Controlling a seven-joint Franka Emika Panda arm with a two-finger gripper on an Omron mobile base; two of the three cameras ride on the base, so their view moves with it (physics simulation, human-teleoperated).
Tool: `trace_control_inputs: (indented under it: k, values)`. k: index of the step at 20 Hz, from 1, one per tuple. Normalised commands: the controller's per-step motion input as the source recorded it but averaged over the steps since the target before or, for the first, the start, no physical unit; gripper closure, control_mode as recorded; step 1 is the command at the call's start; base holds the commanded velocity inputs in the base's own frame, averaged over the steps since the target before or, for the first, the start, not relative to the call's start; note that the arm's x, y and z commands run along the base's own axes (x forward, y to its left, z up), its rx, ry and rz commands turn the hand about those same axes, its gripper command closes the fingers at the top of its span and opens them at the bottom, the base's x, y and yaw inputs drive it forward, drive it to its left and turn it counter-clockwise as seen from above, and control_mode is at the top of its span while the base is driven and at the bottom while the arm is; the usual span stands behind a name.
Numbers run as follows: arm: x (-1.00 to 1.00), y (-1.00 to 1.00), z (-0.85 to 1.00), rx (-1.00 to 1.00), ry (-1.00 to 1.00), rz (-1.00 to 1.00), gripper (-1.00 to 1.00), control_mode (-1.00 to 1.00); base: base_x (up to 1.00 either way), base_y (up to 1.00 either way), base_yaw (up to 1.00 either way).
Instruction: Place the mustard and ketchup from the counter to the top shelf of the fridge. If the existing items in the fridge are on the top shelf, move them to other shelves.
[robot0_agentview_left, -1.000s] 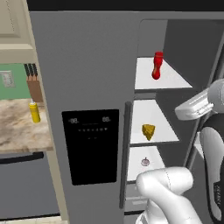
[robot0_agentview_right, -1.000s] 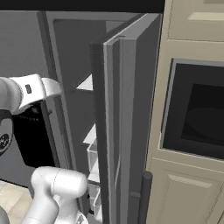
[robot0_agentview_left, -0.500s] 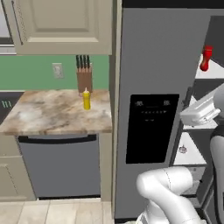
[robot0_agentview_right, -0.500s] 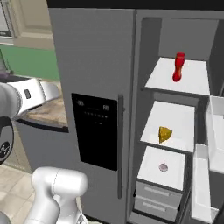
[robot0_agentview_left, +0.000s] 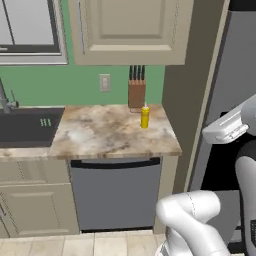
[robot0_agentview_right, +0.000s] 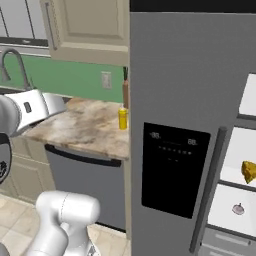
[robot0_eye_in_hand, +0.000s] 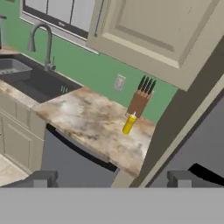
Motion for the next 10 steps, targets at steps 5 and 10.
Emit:
trace_control_inputs:
  k: [5,10]
  values:
    - [0.00,0.00,0.00,0.00,0.00,0.00,-1.00,1.00,0.57,0.10,-0.11]
    - [0.00,0.00,0.00,0.00,0.00,0.00,-1.00,1.00,0.51,0.11,-0.05]
